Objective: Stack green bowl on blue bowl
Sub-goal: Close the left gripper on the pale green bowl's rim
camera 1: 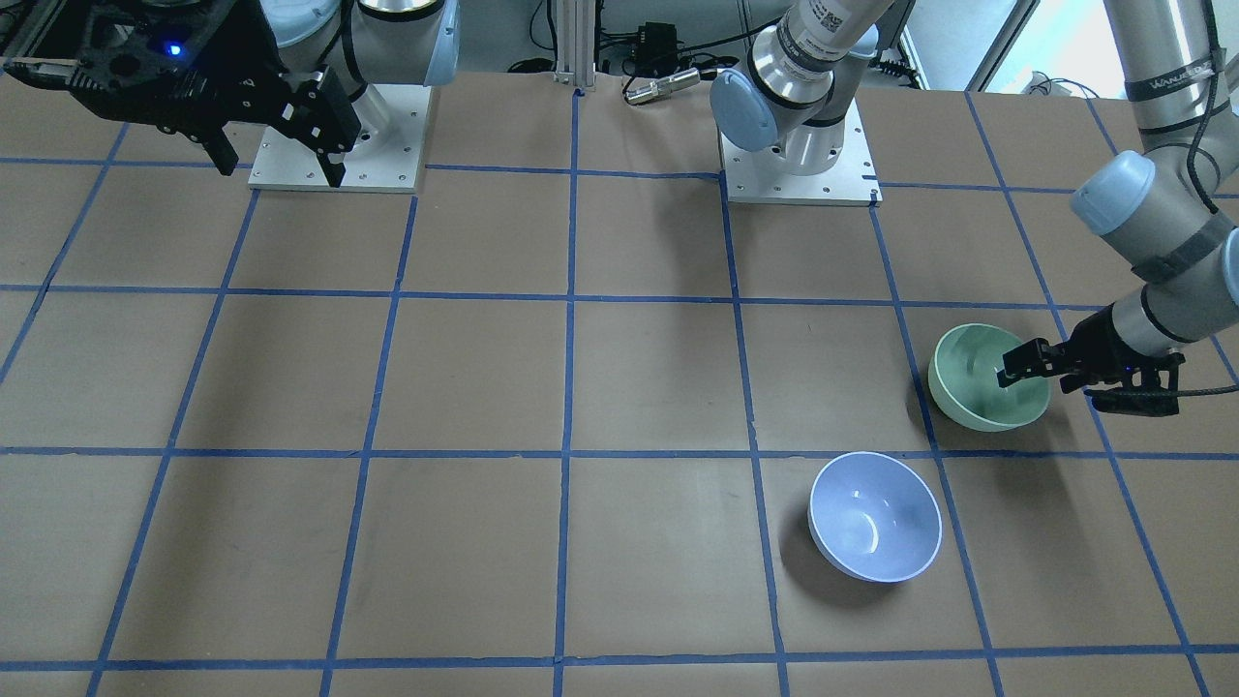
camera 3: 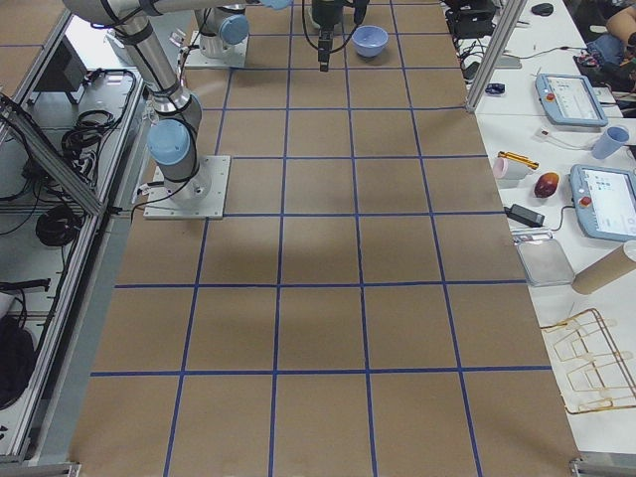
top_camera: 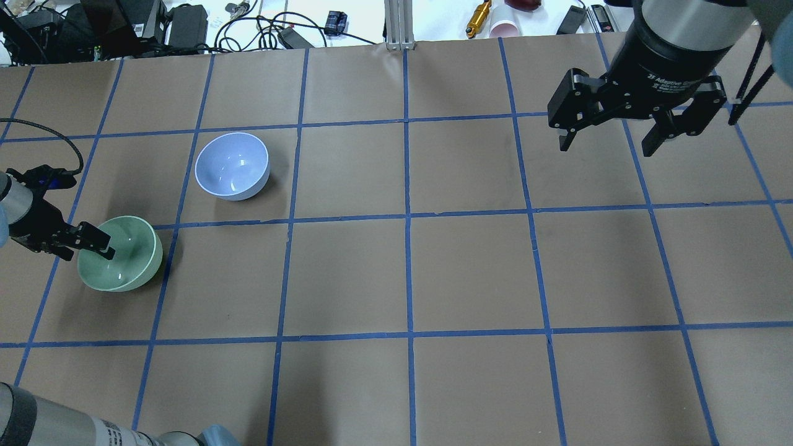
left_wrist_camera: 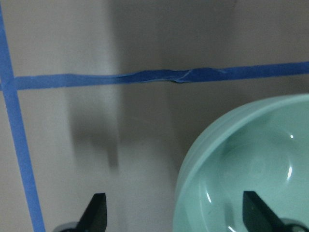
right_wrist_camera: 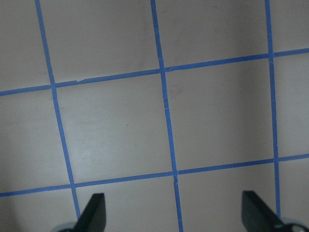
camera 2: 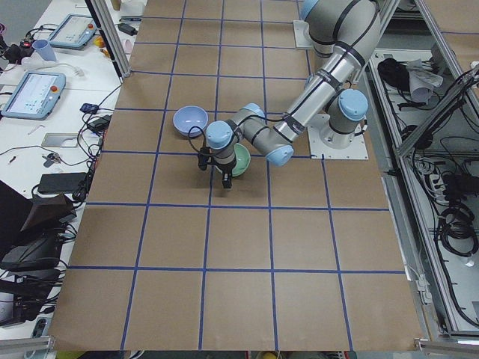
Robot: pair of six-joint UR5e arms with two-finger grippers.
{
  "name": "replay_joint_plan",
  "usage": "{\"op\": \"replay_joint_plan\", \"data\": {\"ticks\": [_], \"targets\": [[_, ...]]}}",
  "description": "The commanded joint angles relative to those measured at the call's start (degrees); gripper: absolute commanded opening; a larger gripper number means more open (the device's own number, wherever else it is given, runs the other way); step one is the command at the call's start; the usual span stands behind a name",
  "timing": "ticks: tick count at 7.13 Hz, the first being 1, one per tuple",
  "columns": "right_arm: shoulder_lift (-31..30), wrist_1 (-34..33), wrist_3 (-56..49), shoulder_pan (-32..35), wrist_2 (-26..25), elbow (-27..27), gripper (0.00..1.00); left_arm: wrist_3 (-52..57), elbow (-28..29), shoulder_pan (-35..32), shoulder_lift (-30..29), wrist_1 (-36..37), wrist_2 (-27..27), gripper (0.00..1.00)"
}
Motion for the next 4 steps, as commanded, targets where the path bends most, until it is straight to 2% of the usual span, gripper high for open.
{"op": "replay_joint_plan", "data": {"ticks": [1,4], "targets": [[0.0,0.01,0.0,0.0,0.0,0.0,1.0,0.43,-1.87,1.2,-0.06,2.56,-0.15,1.0],[0.0,-0.08,0.0,0.0,0.0,0.0,1.0,2.01,-2.93,1.56,-0.41,2.83,-0.41,1.0]]}}
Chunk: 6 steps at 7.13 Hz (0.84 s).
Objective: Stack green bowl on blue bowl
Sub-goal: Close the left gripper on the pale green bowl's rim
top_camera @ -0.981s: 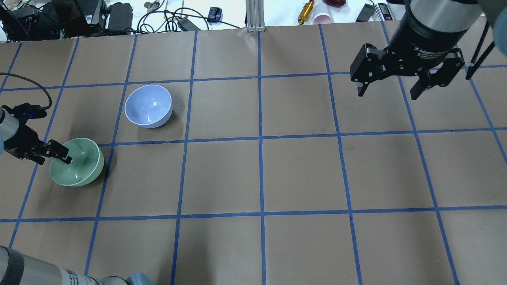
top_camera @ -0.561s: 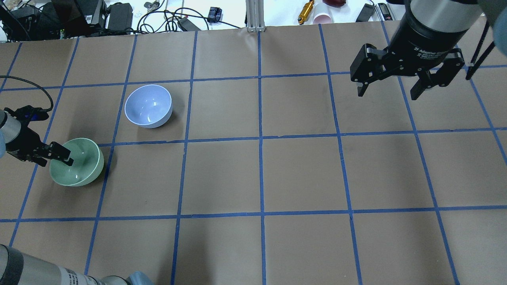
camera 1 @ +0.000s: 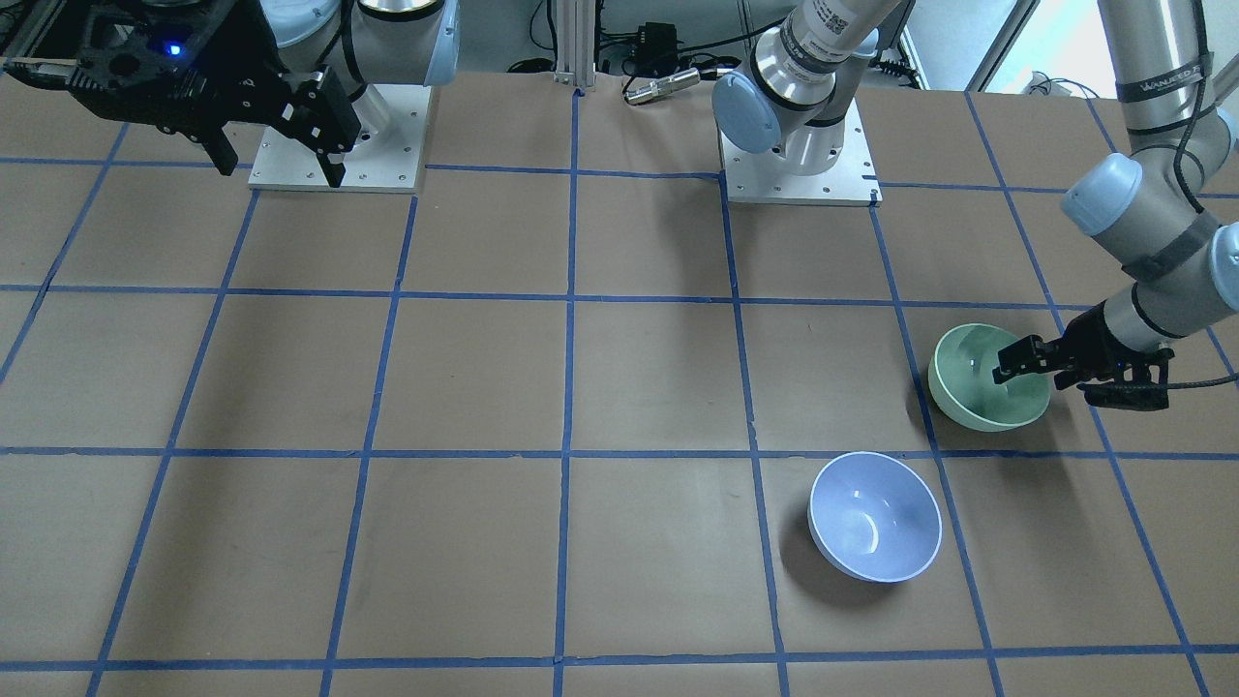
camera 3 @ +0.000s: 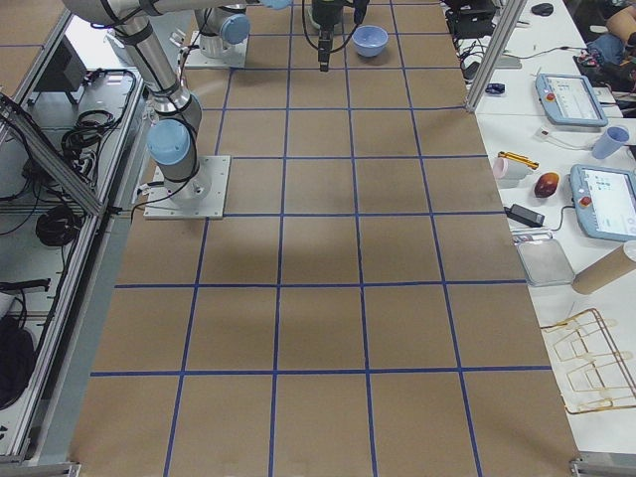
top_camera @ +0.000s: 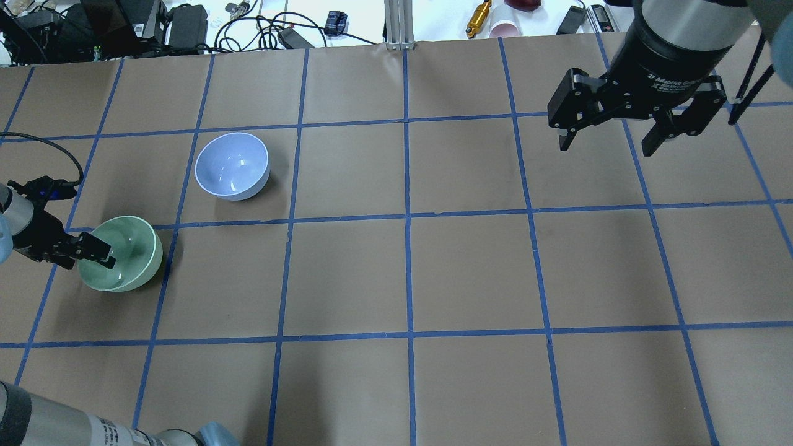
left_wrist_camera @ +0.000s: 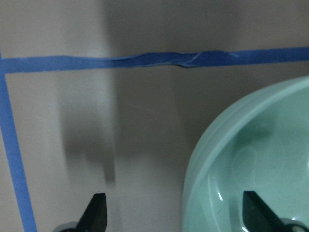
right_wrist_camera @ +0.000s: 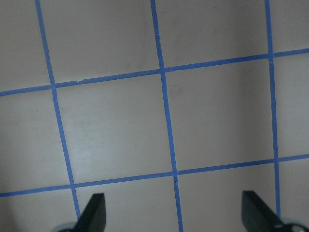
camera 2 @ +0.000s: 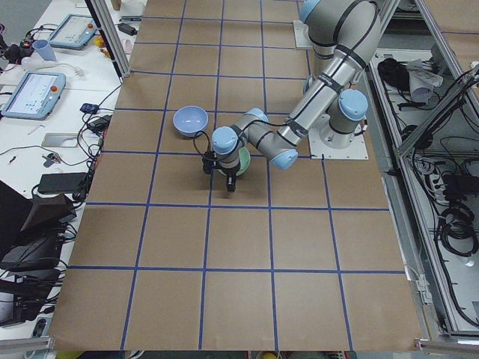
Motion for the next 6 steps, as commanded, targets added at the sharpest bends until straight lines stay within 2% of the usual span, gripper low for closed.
{"op": "replay_joint_plan", "data": {"ticks": [1,2,3,4,5,6], "targets": [[0.0,0.08,0.0,0.0,0.0,0.09,1.0,0.19,-0.88,0.08,-0.08,0.2,-0.13,1.0],[0.0,-0.01,0.0,0.0,0.0,0.0,1.0,0.28,-0.89,0.08,-0.08,0.2,-0.13,1.0],[0.0,0.08,0.0,0.0,0.0,0.0,1.0,0.28,-0.8,0.08,-0.08,0.2,-0.48,0.73],[0.0,-0.01,0.0,0.0,0.0,0.0,1.0,0.28,-0.8,0.08,0.01,0.12,-0.57,0.54],[0.0,-0.01,0.0,0.0,0.0,0.0,1.0,0.46,-0.88,-0.01,0.36,-0.15,-0.48,0.2],[0.0,-0.01,0.0,0.0,0.0,0.0,1.0,0.28,-0.8,0.08,0.54,-0.24,-0.39,0.0]]}}
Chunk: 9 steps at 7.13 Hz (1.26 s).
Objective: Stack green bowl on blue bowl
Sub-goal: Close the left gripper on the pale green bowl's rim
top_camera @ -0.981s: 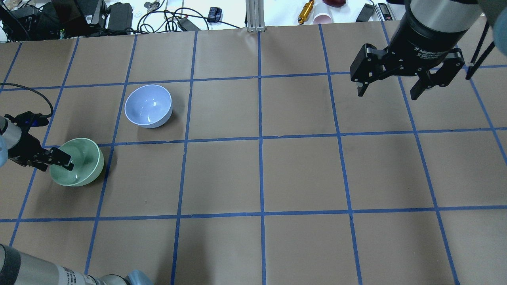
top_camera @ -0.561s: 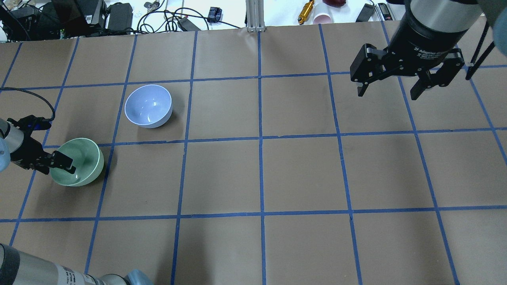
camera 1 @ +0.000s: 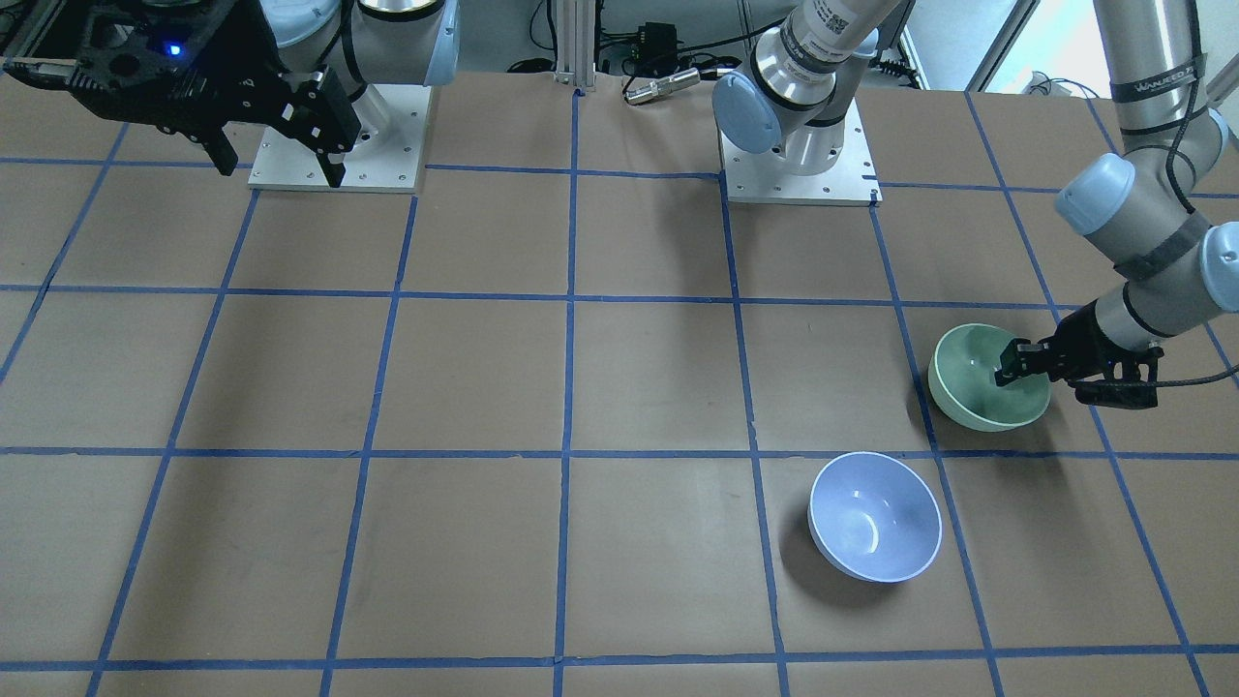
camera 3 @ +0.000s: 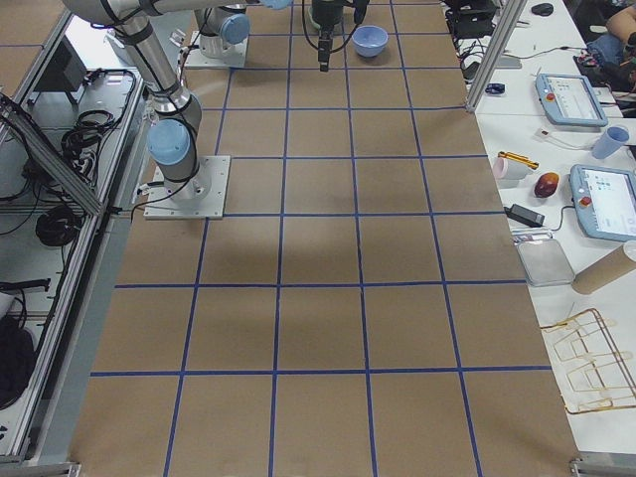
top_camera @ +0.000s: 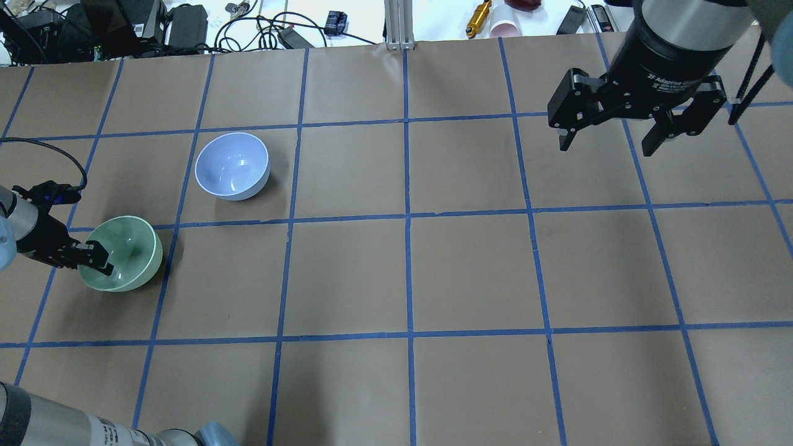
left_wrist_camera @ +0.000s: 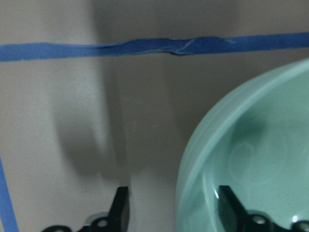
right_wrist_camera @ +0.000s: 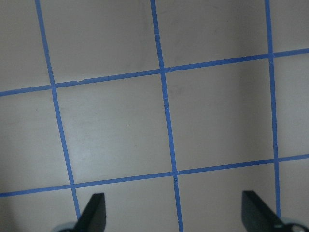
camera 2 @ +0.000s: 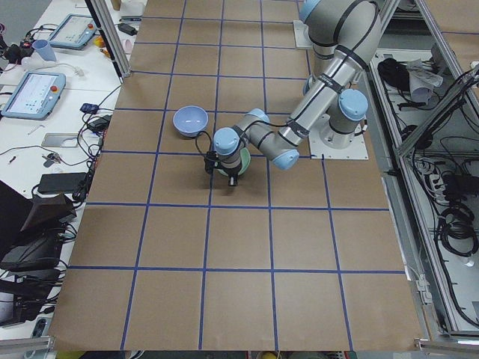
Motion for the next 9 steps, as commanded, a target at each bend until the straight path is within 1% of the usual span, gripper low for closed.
{"op": "replay_joint_plan", "data": {"ticks": [1,8,9], "targets": [[0.0,0.08,0.0,0.0,0.0,0.0,1.0,-0.07,0.04,0.03,0.35,-0.6,0.08,0.0],[0.0,-0.01,0.0,0.0,0.0,0.0,1.0,-0.16,0.48,-0.06,0.35,-0.78,-0.01,0.0],[0.0,0.08,0.0,0.0,0.0,0.0,1.0,-0.25,0.66,-0.06,0.78,-0.78,-0.88,0.0]]}}
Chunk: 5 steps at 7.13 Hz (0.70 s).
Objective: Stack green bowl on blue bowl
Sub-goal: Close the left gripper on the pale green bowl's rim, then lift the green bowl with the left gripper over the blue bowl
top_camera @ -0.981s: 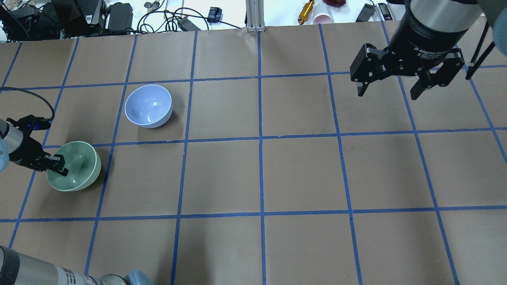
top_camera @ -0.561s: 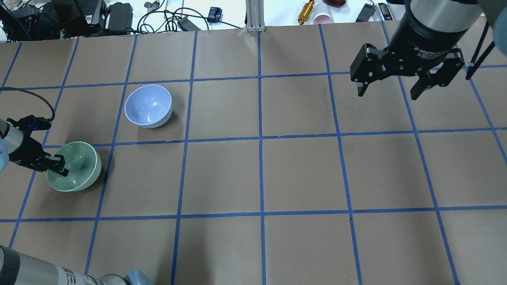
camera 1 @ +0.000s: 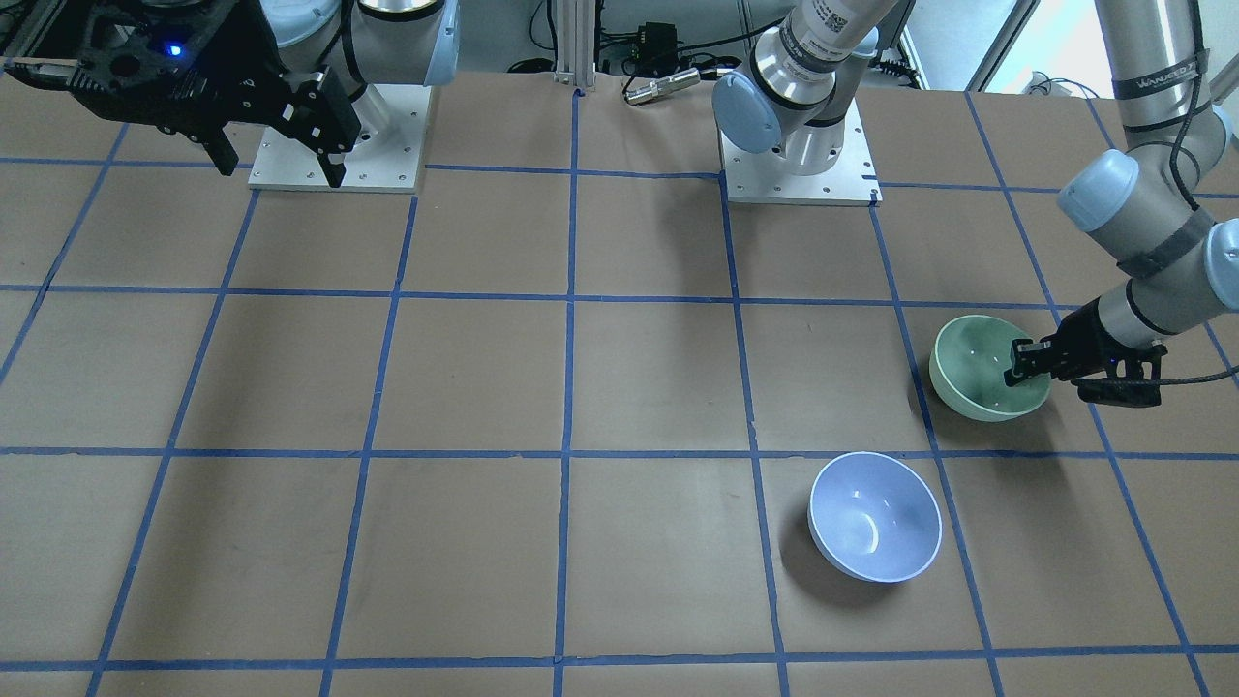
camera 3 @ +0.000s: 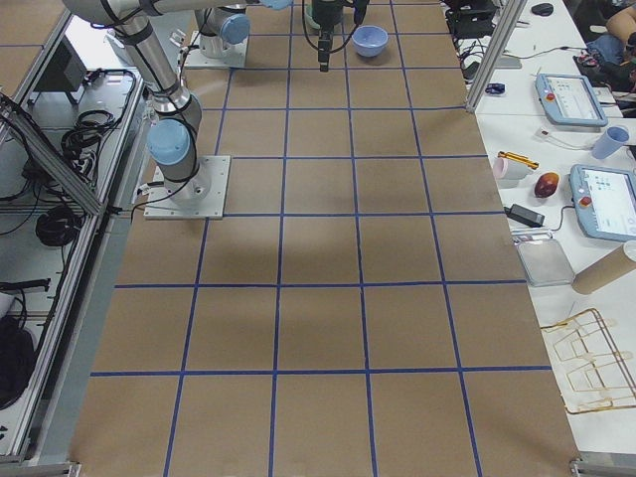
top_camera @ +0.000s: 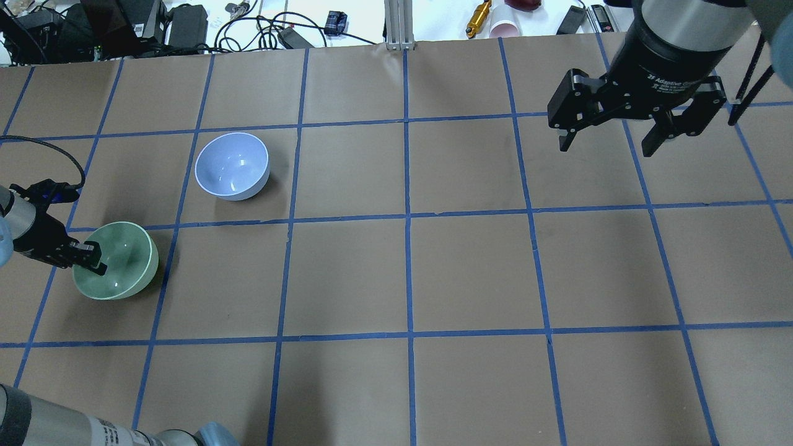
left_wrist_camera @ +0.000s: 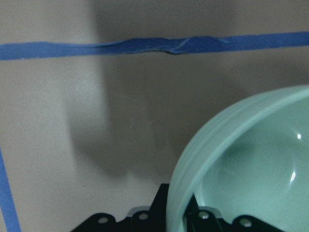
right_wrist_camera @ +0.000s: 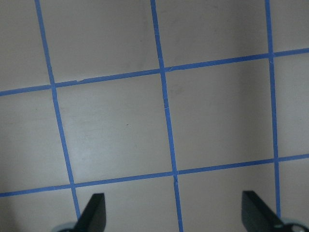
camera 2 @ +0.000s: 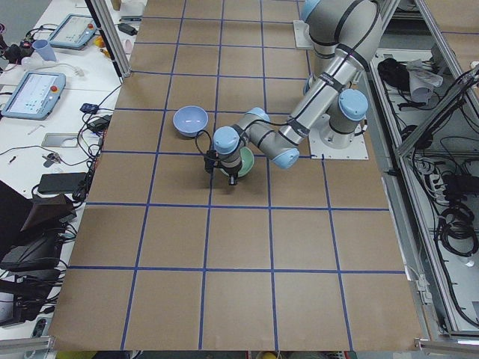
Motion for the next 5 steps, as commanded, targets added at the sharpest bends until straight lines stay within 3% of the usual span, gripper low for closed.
{"op": "replay_joint_plan", "data": {"ticks": [1,2,5], "targets": [[0.0,0.05,0.0,0.0,0.0,-0.04,1.0,-0.16,0.6,-0.01,0.6,-0.1,-3.81,0.0],[0.0,-0.04,0.0,0.0,0.0,0.05,1.0,-0.16,1.47,-0.01,0.6,-1.4,-3.76,0.0],[0.0,-0.04,0.0,0.0,0.0,-0.04,1.0,-2.35,11.21,-0.71,0.86,-15.78,-4.37,0.0]]}}
